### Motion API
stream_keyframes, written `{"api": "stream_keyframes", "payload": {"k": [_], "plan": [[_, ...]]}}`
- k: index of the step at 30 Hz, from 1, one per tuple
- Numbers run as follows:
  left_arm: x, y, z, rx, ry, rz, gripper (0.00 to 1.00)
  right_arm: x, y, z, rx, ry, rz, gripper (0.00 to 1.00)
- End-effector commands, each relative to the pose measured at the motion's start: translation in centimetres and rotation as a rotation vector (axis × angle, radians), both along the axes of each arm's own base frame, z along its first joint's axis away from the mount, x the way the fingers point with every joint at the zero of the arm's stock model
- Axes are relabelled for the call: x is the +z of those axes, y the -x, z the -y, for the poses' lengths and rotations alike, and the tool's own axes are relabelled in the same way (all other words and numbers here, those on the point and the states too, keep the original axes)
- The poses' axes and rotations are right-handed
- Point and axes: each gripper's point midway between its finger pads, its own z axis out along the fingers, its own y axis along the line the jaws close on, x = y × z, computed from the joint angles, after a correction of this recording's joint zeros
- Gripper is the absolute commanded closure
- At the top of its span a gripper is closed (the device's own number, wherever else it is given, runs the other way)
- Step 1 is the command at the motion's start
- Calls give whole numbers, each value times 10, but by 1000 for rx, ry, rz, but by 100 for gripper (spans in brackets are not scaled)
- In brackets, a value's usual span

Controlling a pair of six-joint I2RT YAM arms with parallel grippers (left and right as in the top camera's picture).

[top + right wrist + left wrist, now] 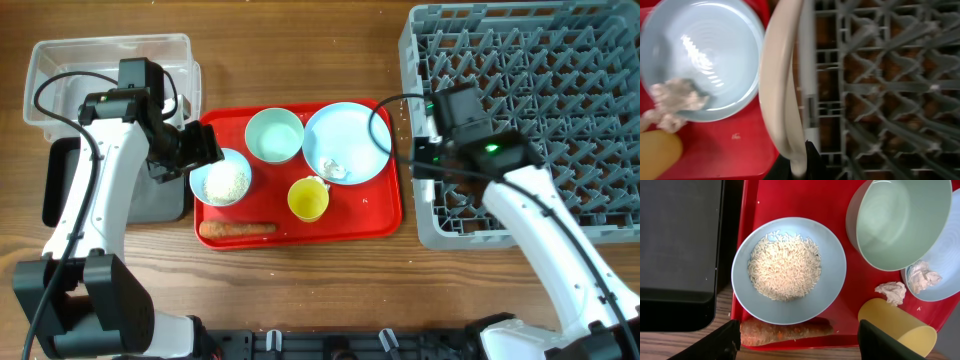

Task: Sort waste into correct bins and load items into the dishwasher rack
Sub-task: 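Carry the white spoon right and insert it into the dish rack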

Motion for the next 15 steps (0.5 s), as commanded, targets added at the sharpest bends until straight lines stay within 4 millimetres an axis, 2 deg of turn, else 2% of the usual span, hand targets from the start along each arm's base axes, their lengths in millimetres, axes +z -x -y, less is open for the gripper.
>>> {"api": "stream_keyframes", "payload": {"k": [1, 4, 10, 11, 14, 15], "plan": [[4, -1, -1, -6, -12, 18, 25, -4, -6, 20, 59, 73, -19, 96], [4, -1, -1, -6, -12, 18, 25, -21, -5, 29, 53, 99, -82, 96], [4, -1, -1, -6, -12, 18, 25, -59, -4, 29, 106, 137, -204, 94], [4, -1, -1, -6, -12, 18, 24, -64, -4, 29, 106, 139, -216, 91], [4, -1, -1, -6, -11, 20, 19, -69, -4, 29, 103, 139, -231, 71], [4, -2, -1, -7, -12, 21, 18, -67, -5, 29, 102, 138, -224, 69]]}}
